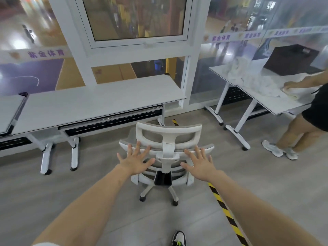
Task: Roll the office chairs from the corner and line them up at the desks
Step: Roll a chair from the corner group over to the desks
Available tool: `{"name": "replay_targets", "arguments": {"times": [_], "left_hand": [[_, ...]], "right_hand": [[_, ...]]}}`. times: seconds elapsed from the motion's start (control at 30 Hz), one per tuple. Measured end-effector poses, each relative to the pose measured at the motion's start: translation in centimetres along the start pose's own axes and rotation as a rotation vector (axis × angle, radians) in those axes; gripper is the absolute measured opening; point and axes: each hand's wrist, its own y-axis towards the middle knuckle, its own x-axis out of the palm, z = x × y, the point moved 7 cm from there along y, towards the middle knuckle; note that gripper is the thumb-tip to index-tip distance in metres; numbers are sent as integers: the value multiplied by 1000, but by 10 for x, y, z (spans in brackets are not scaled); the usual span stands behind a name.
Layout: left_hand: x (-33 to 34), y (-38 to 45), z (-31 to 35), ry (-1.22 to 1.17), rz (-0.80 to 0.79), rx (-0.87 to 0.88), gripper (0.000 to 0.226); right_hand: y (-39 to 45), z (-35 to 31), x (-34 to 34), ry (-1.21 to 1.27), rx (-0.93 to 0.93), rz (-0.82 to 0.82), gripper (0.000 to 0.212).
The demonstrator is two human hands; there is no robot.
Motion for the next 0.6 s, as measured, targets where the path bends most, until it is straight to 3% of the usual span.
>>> {"name": "replay_targets", "arguments": {"times": [0.3,0.53,0.6], "left_hand": [[-55,87,28,49,21,-34,77],[-55,94,34,64,-2,2,94],[-48,86,36,69,-3,39,94]], "right_hand": [[90,28,-50,11,-37,-11,74],[95,24,-59,-2,-30,-11,77],[82,19,-58,19,-7,8,69]]}}
